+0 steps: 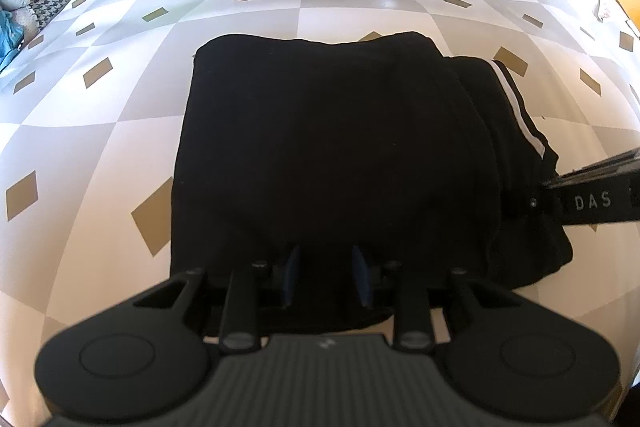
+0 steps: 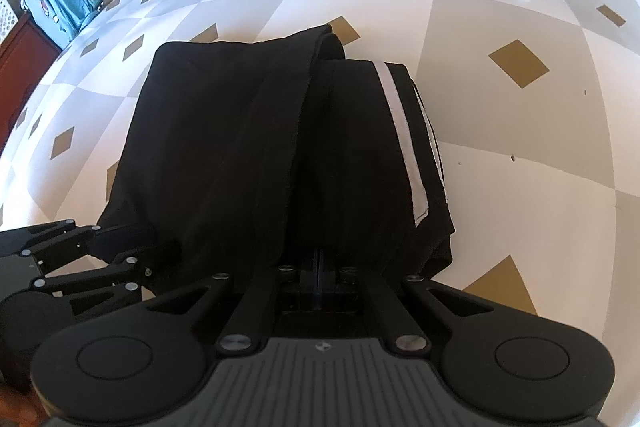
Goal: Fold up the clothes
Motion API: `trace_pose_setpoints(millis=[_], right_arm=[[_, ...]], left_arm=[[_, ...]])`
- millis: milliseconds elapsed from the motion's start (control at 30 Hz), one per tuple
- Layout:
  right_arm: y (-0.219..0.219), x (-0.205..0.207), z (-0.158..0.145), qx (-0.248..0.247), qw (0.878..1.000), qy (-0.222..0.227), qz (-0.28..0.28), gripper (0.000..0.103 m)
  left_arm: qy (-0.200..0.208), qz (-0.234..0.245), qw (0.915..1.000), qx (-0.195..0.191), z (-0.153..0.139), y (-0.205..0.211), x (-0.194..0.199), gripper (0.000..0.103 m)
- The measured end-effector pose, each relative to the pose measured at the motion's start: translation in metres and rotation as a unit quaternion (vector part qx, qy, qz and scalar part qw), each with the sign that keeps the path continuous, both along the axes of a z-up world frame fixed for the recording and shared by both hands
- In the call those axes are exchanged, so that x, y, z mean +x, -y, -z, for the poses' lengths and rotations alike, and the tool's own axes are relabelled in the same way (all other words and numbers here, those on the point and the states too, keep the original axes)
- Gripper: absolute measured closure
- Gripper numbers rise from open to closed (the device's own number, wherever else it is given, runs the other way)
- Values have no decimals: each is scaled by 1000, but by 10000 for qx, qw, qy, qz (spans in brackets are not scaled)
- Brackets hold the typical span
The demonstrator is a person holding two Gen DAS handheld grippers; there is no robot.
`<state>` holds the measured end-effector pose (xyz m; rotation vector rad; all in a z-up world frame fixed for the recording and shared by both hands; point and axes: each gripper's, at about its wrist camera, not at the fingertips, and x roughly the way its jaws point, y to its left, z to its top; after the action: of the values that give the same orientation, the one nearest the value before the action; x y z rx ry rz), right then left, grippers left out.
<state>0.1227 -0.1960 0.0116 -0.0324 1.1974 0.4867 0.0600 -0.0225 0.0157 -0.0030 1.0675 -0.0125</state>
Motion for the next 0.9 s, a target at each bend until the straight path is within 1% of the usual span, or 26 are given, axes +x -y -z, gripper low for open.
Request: trace_pose_setpoints(millis=[33,67,100,233,300,333,367,400,433,467,500,567,633,667,700,833,900], right_arm=[[-1,0,-1,1,10000,1,-2,103],[-2,0,-2,14,10000,3,-19,98],[-3,0,-3,46,10000,20,-60,96],[-1,1,-13,189,9996,208,-82,96],[4,5,-17,288,9993,245,17,94],[7,6,-18,338,9990,270,74,91],[10,8,-20,390,9987,307,144,81],[12,10,-21,441,9982,347,220,75],[15,12,-23,497,9976,390,299,64],[18,13,-25,561,9969,424,361,60],[20,14,-26,617,9962,446,411,59],[24,17,-27,672,9957,433,469,55],[27,20,-27,669,9955,426,524,54],[28,21,-27,649,9954,429,551,53],[30,23,-28,629,9953,445,581,53],[44,30,-31,740,9920,568,846,47],[53,35,-27,830,9902,471,1020,46]], left_arm=[[13,10,10000,31,0,1,-1,76],[38,38,9999,89,-1,2,-1,76],[61,46,9999,121,-1,3,-2,76],[153,-171,9997,-52,-8,-9,0,76],[254,-262,9993,-40,-14,-15,2,76],[301,-308,9991,-33,-16,-18,3,75],[325,-363,9988,-52,-18,-22,4,72],[340,-429,9985,-80,-18,-27,6,68],[352,-485,9982,-78,-19,-30,7,66],[367,-532,9979,-48,-19,-33,8,61],[376,-566,9977,0,-18,-35,9,57],[374,-592,9974,141,-17,-38,11,52],[341,-599,9974,195,-15,-40,12,48],[319,-621,9974,199,-14,-42,13,38],[306,-660,9972,179,-13,-45,14,27],[266,-821,9963,-15,-10,-57,17,20],[246,-901,9956,-112,-8,-64,18,8]])
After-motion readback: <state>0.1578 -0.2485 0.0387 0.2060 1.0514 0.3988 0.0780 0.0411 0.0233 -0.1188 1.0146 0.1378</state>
